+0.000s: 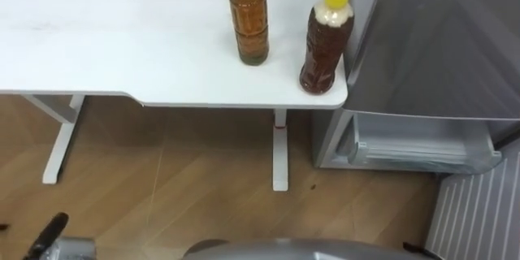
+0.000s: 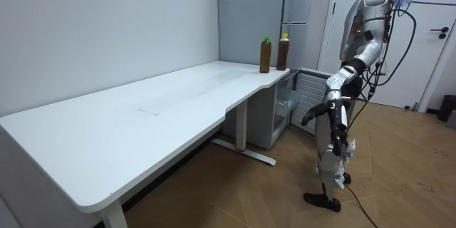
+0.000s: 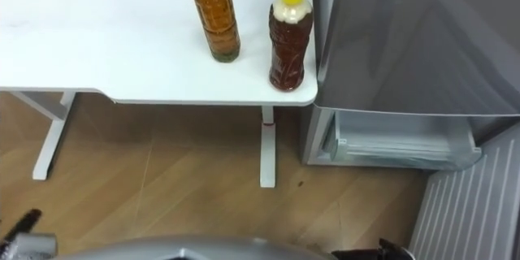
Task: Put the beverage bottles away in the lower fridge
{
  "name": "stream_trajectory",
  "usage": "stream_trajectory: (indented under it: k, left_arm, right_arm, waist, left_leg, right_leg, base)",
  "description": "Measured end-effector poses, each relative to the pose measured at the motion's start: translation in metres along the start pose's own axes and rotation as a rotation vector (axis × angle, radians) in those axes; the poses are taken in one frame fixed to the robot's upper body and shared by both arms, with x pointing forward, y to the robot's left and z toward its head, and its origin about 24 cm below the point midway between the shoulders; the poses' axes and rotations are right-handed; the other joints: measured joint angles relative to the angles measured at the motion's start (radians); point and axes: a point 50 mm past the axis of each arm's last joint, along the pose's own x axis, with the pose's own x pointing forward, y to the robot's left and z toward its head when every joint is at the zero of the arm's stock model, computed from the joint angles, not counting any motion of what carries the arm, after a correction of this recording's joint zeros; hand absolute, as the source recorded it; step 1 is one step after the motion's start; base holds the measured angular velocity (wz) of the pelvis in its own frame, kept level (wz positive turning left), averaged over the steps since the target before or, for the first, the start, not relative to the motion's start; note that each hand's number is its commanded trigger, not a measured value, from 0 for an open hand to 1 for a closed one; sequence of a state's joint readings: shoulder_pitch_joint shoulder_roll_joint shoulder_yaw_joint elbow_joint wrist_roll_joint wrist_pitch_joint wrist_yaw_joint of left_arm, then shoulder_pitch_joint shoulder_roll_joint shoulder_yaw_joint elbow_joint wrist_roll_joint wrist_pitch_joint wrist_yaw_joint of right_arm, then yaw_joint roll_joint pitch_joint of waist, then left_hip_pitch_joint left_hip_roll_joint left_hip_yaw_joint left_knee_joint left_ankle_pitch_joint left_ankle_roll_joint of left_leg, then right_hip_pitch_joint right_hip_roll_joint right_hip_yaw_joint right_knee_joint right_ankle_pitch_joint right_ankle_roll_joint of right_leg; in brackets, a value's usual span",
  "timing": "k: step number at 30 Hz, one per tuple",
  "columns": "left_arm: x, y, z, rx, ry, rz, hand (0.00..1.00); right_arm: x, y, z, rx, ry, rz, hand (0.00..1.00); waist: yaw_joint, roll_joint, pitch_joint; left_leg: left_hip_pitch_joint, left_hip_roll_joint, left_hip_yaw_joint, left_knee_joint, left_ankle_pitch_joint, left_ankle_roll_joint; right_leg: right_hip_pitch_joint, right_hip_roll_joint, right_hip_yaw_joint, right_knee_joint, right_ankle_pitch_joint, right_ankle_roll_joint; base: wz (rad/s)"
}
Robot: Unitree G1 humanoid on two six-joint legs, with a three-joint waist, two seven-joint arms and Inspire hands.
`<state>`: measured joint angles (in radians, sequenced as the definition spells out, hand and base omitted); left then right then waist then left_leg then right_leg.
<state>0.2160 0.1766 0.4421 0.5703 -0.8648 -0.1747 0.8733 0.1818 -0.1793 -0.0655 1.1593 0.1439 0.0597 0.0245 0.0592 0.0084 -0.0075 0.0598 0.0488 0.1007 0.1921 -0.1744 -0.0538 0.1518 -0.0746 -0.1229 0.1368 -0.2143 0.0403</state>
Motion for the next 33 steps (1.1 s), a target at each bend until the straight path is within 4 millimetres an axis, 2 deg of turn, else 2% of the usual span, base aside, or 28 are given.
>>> stream_trajectory:
  k: [2,3,5,6,8,11,14,18,22,23,30,33]
  left_arm:
    - [-0.008,-0.013,0.028,-0.065,-0.117,-0.025,0.00]
    - [-0.012,-0.017,0.036,-0.080,-0.153,-0.036,0.00]
    - [-0.029,-0.032,0.065,-0.119,-0.325,-0.098,0.00]
    - [-0.033,-0.036,0.072,-0.130,-0.359,-0.115,0.00]
    - [-0.050,-0.046,0.093,-0.155,-0.490,-0.177,0.00]
    - [-0.086,-0.057,0.129,-0.209,-0.743,-0.303,0.00]
    - [-0.116,-0.063,0.145,-0.192,-0.941,-0.405,0.00]
    - [-0.153,-0.067,0.156,-0.199,-1.089,-0.574,0.00]
    - [-0.189,-0.069,0.161,-0.212,-1.161,-0.809,0.00]
    - [-0.192,-0.070,0.160,-0.203,-1.166,-0.841,0.00]
    - [-0.231,-0.087,0.135,-0.050,-1.125,-1.296,0.00]
    - [-0.246,-0.094,0.124,-0.016,-1.036,-1.502,0.00]
  right_arm:
    - [0.000,0.000,-0.001,-0.004,0.002,-0.003,0.00]
    - [0.000,-0.001,-0.002,-0.009,0.003,-0.005,0.00]
    - [0.000,0.000,-0.003,-0.018,0.007,-0.006,0.00]
    - [0.000,0.000,-0.003,-0.019,0.007,-0.005,0.00]
    - [-0.001,-0.001,-0.006,-0.020,0.013,-0.005,0.00]
    - [-0.001,-0.001,-0.008,-0.039,0.009,0.004,0.00]
    - [0.000,0.000,-0.006,-0.035,0.013,0.010,0.00]
    - [0.000,-0.002,-0.009,-0.040,0.027,0.013,0.00]
    - [0.001,-0.004,0.002,-0.080,0.004,0.039,0.00]
    - [0.001,-0.004,0.002,-0.081,0.002,0.041,0.00]
    - [0.003,-0.003,0.011,-0.076,-0.003,0.062,0.00]
    - [0.004,0.002,0.018,-0.098,-0.020,0.082,0.00]
  waist:
    - [0.003,-0.002,0.0005]
    - [0.002,-0.002,0.0004]
    - [0.007,-0.004,0.0003]
    - [0.009,-0.003,0.0001]
    - [0.006,-0.002,0.0003]
    - [0.000,-0.001,0.0004]
    - [-0.005,0.000,0.0005]
    - [-0.017,0.002,0.0022]
    - [-0.036,0.009,0.0109]
    - [-0.037,0.009,0.0112]
    - [-0.076,0.011,0.0172]
    - [-0.100,0.003,0.0177]
  left_leg:
    - [-0.001,-0.001,-0.005,0.000,0.000,0.000]
    - [0.000,-0.001,-0.005,0.000,0.000,0.000]
    - [0.001,-0.002,-0.010,0.000,0.000,0.000]
    - [0.001,-0.002,-0.012,0.001,0.000,0.000]
    - [0.001,-0.002,-0.014,0.003,0.000,0.000]
    - [-0.002,-0.004,-0.021,0.004,0.000,0.000]
    - [-0.012,-0.006,-0.027,0.009,0.000,0.000]
    - [-0.015,-0.008,-0.040,0.013,0.000,0.000]
    - [-0.016,-0.009,-0.045,0.013,0.000,0.000]
    - [-0.016,-0.009,-0.046,0.013,0.000,0.000]
    - [-0.033,-0.010,-0.049,0.017,0.001,0.001]
    - [-0.033,-0.010,-0.048,0.013,0.001,0.000]
  right_leg:
    - [0.001,0.000,-0.001,-0.002,0.000,0.001]
    - [0.001,0.000,-0.001,-0.002,-0.001,0.001]
    - [0.004,0.000,-0.003,-0.001,-0.001,0.001]
    - [0.006,0.000,-0.005,-0.001,-0.001,0.001]
    - [0.007,0.000,-0.005,-0.002,-0.001,0.001]
    - [0.007,-0.002,-0.012,-0.002,-0.002,0.002]
    - [0.009,-0.002,-0.021,-0.002,-0.002,0.002]
    - [0.015,-0.002,-0.033,-0.003,-0.002,0.002]
    - [0.017,-0.002,-0.039,-0.005,-0.002,0.002]
    - [0.018,-0.002,-0.039,-0.005,-0.002,0.002]
    - [0.003,-0.002,-0.042,-0.006,-0.002,0.002]
    - [0.003,-0.002,-0.041,-0.007,-0.002,0.002]
  base:
    - [0.00]
    - [0.00]
    - [0.02]
    - [0.05]
    - [0.02]
    - [0.05]
    - [0.09]
    - [0.12]
    - [0.04]
    - [0.00]
    - [0.01]
    - [0.00]
